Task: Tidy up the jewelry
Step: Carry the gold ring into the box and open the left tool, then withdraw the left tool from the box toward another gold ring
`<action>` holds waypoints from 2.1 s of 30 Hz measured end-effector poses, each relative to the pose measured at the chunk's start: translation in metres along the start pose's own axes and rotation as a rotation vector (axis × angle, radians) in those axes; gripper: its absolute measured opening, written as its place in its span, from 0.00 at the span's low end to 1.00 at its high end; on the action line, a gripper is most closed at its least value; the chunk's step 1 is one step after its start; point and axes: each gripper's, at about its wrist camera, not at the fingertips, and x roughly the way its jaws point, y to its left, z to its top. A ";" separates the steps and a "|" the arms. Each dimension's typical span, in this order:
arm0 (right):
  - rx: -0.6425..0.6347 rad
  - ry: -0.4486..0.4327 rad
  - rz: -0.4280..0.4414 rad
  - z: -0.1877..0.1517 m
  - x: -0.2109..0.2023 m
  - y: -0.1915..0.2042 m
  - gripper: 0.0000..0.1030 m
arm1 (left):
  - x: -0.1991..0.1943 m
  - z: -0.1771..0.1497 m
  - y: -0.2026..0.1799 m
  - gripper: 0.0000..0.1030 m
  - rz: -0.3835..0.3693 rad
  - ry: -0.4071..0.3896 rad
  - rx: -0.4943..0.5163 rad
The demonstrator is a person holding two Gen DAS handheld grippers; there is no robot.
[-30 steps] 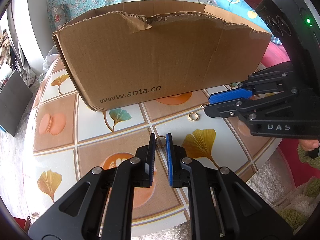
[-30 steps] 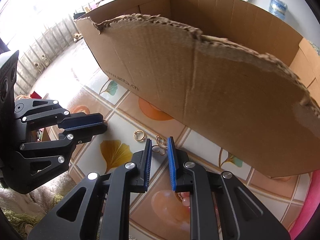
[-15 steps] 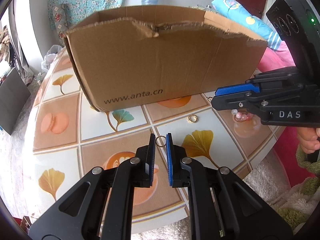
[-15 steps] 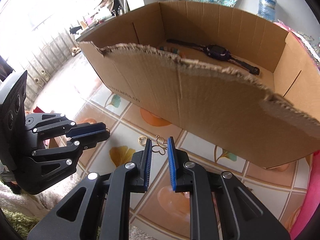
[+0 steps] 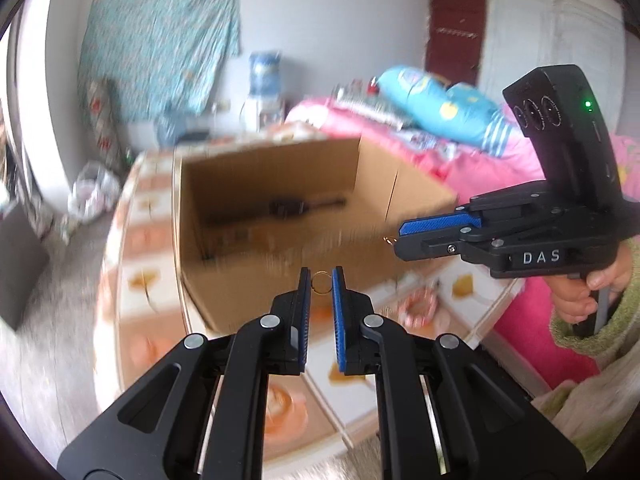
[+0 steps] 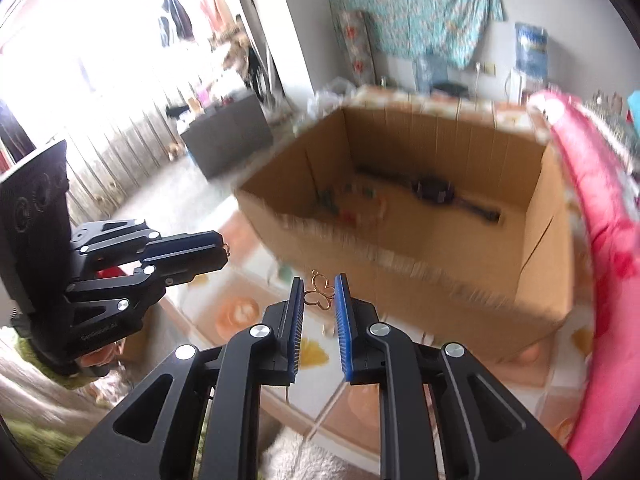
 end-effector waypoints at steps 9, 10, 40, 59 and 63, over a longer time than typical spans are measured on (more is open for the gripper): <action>0.119 0.113 0.033 0.079 0.035 -0.070 0.15 | 0.075 0.075 0.027 0.09 -0.164 0.114 -0.081; 0.140 0.157 0.035 0.085 0.048 -0.079 0.15 | 0.098 0.081 0.033 0.09 -0.210 0.180 -0.120; 0.215 0.627 -0.023 0.094 0.222 -0.135 0.16 | 0.231 0.084 0.070 0.26 -0.255 0.591 -0.424; 0.322 0.373 0.120 0.113 0.137 -0.138 0.16 | 0.111 0.103 0.077 0.34 -0.173 0.266 -0.313; 0.302 0.223 0.185 0.104 0.069 -0.117 0.16 | 0.074 0.089 0.069 0.38 -0.192 0.148 -0.289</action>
